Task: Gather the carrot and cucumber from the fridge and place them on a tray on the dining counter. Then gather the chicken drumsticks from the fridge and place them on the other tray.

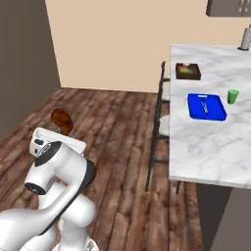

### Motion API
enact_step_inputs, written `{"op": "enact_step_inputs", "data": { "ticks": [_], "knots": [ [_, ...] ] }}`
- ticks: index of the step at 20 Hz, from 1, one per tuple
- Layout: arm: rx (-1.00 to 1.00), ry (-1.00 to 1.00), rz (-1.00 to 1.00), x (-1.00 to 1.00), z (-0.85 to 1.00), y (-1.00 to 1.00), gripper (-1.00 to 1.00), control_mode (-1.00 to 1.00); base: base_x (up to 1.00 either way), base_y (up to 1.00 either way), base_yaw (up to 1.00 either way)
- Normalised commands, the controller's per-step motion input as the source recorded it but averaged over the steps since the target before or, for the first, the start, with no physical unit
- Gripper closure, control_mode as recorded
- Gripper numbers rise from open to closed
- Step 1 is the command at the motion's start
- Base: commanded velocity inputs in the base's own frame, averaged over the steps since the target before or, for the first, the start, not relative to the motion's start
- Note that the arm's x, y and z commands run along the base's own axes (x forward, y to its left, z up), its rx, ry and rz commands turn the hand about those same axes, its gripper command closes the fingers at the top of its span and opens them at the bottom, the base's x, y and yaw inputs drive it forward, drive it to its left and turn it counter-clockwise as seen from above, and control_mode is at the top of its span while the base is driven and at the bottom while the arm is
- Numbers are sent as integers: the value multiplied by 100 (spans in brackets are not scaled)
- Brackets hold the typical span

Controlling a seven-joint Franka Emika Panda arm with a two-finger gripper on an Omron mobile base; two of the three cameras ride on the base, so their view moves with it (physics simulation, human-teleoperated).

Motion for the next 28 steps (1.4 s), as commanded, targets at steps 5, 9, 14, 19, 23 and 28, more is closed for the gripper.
{"op": "enact_step_inputs", "data": {
  "ticks": [5,9,14,19,23,28],
  "knots": [
    [0,0,0,0,0,0,100,100,55,34,-37],
    [0,0,0,0,0,0,100,100,48,35,-36],
    [0,0,0,0,0,0,100,100,40,41,-35],
    [0,0,0,0,0,0,100,100,36,48,-35],
    [0,0,0,0,0,0,100,100,35,51,-34],
    [0,0,0,0,0,0,100,100,31,53,-34]
  ]
}}
